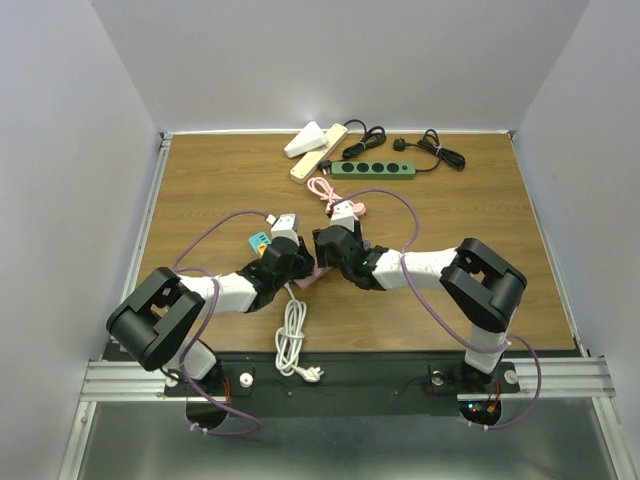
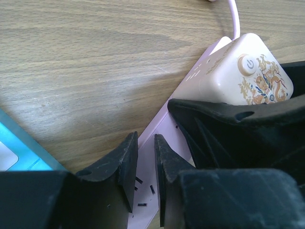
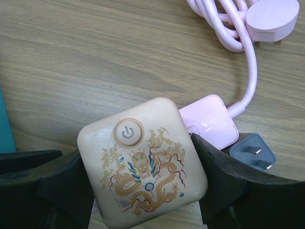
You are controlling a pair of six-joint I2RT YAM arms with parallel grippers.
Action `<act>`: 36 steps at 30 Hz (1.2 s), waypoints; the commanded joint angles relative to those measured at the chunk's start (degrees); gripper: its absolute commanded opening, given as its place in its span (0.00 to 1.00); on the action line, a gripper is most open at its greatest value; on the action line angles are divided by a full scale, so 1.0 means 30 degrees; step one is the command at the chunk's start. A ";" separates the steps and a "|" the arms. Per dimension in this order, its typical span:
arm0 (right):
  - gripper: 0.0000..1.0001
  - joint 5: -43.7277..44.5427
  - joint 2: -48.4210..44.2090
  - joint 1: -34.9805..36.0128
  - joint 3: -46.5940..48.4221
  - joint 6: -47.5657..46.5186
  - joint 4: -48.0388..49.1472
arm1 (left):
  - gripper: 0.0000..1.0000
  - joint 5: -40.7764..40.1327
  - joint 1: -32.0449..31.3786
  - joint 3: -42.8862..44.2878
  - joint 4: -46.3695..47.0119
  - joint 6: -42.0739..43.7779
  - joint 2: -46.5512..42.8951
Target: Insert the plug
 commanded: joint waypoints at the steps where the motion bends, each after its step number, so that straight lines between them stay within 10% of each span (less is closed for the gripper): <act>1: 0.00 -0.6181 0.3509 -0.0139 -0.0347 0.2688 -0.5957 | 0.29 0.3695 -0.1336 -0.0132 -0.3873 -0.0947 0.0599; 14: 0.02 -0.5182 0.3598 -0.0700 0.2090 0.1103 -0.6075 | 0.29 0.3197 -0.1307 0.1042 -0.4225 -0.1357 0.0570; 22: 0.56 -0.5183 0.0145 -0.0700 0.0215 0.1806 -0.6309 | 0.28 0.2992 -0.1307 0.0367 -0.4283 -0.1650 0.0130; 32: 0.99 -0.4302 -0.3283 -0.0700 0.0536 0.1308 -0.6515 | 0.27 0.2470 -0.1366 0.0220 -0.4312 -0.1709 0.0130; 36: 1.00 -0.4187 -0.4602 -0.0700 0.0506 0.1484 -0.6544 | 0.27 0.2318 -0.1395 0.0074 -0.4313 -0.1738 0.0042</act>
